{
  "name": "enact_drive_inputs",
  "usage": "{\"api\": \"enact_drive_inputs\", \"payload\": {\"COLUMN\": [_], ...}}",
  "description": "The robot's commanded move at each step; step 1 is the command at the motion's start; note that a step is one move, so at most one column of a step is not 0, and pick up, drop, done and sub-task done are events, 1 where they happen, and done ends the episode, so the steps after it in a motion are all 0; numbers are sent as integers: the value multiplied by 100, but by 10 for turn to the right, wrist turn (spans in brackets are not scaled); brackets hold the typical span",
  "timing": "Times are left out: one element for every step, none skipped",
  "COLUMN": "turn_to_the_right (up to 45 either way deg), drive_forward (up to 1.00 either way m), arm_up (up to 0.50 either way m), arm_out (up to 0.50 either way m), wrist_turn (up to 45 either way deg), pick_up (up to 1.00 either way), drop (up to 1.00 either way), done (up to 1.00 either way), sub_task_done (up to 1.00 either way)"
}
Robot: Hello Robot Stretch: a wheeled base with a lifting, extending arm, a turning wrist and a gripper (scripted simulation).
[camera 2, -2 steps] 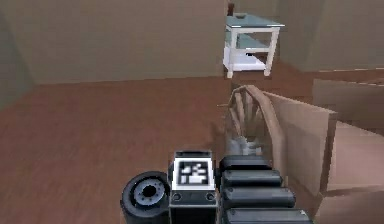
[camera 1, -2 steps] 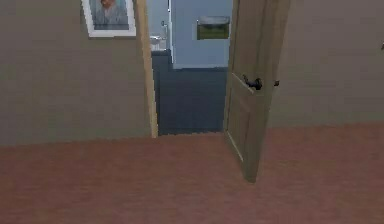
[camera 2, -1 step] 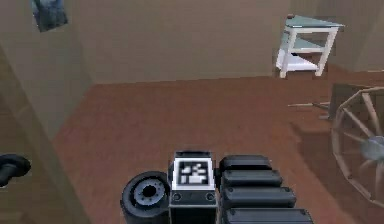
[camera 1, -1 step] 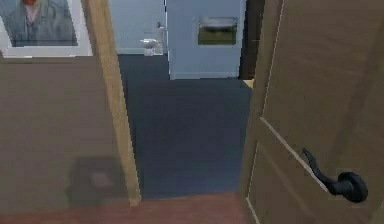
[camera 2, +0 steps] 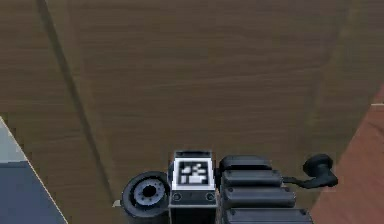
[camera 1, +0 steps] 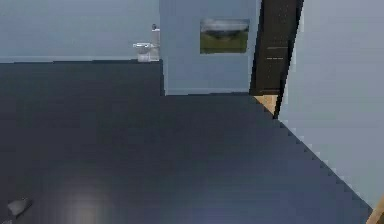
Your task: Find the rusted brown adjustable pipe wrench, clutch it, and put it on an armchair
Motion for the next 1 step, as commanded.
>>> {"api": "enact_drive_inputs", "payload": {"turn_to_the_right": [0], "drive_forward": [40], "arm_up": [0], "arm_out": [0], "wrist_turn": [0], "pick_up": [0], "drop": [0], "done": [0], "sub_task_done": [0]}}
